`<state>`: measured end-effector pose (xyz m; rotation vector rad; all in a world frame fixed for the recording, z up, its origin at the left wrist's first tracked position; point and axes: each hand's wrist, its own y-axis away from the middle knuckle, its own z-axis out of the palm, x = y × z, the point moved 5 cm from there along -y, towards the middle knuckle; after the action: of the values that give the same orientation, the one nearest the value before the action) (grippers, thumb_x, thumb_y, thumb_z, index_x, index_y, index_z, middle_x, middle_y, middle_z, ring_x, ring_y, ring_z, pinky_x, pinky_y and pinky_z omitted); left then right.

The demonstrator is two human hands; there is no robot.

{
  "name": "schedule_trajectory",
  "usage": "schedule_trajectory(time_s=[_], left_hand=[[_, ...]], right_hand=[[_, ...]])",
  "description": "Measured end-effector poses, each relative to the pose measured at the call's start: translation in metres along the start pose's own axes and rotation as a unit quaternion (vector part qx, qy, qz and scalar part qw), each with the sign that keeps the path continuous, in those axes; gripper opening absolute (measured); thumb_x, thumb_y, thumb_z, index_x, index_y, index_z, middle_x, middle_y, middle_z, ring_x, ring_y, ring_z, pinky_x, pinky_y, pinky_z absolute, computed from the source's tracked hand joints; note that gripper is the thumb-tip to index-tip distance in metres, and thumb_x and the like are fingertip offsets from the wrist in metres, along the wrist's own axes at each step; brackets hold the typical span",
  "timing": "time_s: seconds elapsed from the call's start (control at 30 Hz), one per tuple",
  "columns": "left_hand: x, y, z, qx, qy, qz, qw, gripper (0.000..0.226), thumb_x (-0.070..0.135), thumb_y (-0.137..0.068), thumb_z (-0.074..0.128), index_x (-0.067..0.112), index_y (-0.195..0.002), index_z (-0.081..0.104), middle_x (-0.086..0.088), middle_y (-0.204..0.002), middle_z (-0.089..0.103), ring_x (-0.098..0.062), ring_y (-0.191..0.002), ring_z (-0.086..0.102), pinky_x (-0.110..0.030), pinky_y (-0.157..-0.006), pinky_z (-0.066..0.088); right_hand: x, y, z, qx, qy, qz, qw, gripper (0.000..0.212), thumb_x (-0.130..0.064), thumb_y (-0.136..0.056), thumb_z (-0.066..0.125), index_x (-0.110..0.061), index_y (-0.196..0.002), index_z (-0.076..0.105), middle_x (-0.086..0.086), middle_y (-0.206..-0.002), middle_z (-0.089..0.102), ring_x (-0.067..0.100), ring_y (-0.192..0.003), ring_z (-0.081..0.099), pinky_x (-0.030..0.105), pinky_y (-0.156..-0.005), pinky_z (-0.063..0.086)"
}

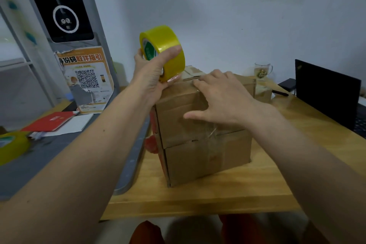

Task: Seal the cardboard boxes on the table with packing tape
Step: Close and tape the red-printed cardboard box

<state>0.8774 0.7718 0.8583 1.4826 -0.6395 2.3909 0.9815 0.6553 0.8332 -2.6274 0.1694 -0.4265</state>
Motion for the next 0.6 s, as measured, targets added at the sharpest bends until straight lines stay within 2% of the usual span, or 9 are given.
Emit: schedule_trajectory(time_s=[0.07, 0.13, 0.2, 0.27, 0.4, 0.47, 0.53, 0.6], left_hand=[[0.001, -0.002, -0.01, 0.013, 0.019, 0.002, 1.0, 0.091, 0.018, -0.071, 0.087, 0.024, -0.144, 0.034, -0.002, -0.133, 0.052, -0.027, -0.112, 0.059, -0.04, -0.071, 0.061], [0.002, -0.005, -0.024, 0.036, 0.016, 0.019, 0.999, 0.092, 0.018, -0.072, 0.087, 0.025, -0.145, 0.032, -0.001, -0.135, 0.051, -0.027, -0.114, 0.059, -0.039, -0.07, 0.061], [0.001, -0.009, -0.042, 0.062, 0.006, 0.038, 0.997, 0.091, 0.019, -0.073, 0.087, 0.025, -0.145, 0.032, 0.001, -0.135, 0.052, -0.026, -0.115, 0.059, -0.038, -0.069, 0.06], [-0.004, -0.011, -0.059, 0.082, 0.036, 0.04, 0.995, 0.085, 0.019, -0.074, 0.086, 0.025, -0.143, 0.036, 0.0, -0.136, 0.053, -0.026, -0.116, 0.058, -0.037, -0.065, 0.06], [-0.023, -0.011, -0.085, 0.107, 0.129, 0.003, 0.986, 0.073, 0.02, -0.078, 0.082, 0.024, -0.141, 0.046, -0.005, -0.134, 0.057, -0.029, -0.113, 0.061, -0.036, -0.066, 0.059], [-0.039, -0.007, -0.093, 0.11, 0.163, -0.037, 0.98, 0.061, 0.021, -0.08, 0.08, 0.019, -0.135, 0.052, -0.008, -0.126, 0.062, -0.027, -0.103, 0.065, -0.035, -0.065, 0.059], [-0.058, 0.002, -0.096, 0.097, 0.203, -0.093, 0.97, 0.04, 0.023, -0.083, 0.077, 0.015, -0.118, 0.06, -0.009, -0.105, 0.069, -0.023, -0.081, 0.07, -0.032, -0.06, 0.058], [-0.075, 0.012, -0.096, 0.081, 0.23, -0.142, 0.959, 0.034, 0.026, -0.082, 0.077, 0.014, -0.109, 0.062, -0.009, -0.088, 0.071, -0.021, -0.066, 0.071, -0.03, -0.057, 0.058]], right_hand=[[0.001, -0.008, 0.004, -0.015, -0.029, 0.009, 0.999, 0.106, -0.093, -0.062, 0.022, -0.02, -0.137, 0.046, 0.005, -0.125, 0.046, 0.025, -0.117, 0.037, 0.041, -0.1, 0.03], [0.002, -0.012, 0.006, -0.009, -0.07, 0.021, 0.997, 0.108, -0.095, -0.063, 0.015, -0.023, -0.136, 0.049, 0.005, -0.128, 0.045, 0.024, -0.122, 0.036, 0.042, -0.105, 0.028], [0.002, -0.011, 0.007, 0.004, -0.102, 0.019, 0.995, 0.104, -0.09, -0.07, 0.006, -0.022, -0.136, 0.05, 0.003, -0.141, 0.046, 0.022, -0.133, 0.035, 0.043, -0.114, 0.021], [0.002, -0.004, 0.009, 0.025, -0.13, 0.003, 0.991, 0.096, -0.081, -0.079, 0.002, -0.021, -0.136, 0.049, 0.0, -0.14, 0.052, 0.016, -0.132, 0.042, 0.041, -0.118, 0.018], [0.005, 0.012, 0.007, 0.099, -0.156, -0.023, 0.983, 0.076, -0.066, -0.091, 0.012, -0.019, -0.133, 0.054, -0.003, -0.13, 0.061, 0.014, -0.121, 0.054, 0.039, -0.117, 0.022], [0.007, 0.013, 0.009, 0.121, -0.163, -0.024, 0.979, 0.072, -0.064, -0.093, 0.015, -0.02, -0.132, 0.056, -0.002, -0.131, 0.061, 0.016, -0.124, 0.053, 0.043, -0.117, 0.022], [0.007, 0.013, 0.015, 0.146, -0.147, -0.011, 0.978, 0.07, -0.065, -0.094, 0.017, -0.021, -0.138, 0.05, 0.001, -0.143, 0.051, 0.019, -0.137, 0.04, 0.049, -0.119, 0.014], [0.009, 0.022, 0.029, 0.189, -0.131, 0.061, 0.971, 0.072, -0.066, -0.093, 0.025, -0.022, -0.15, 0.029, 0.004, -0.159, 0.022, 0.022, -0.149, 0.012, 0.052, -0.12, 0.003]])
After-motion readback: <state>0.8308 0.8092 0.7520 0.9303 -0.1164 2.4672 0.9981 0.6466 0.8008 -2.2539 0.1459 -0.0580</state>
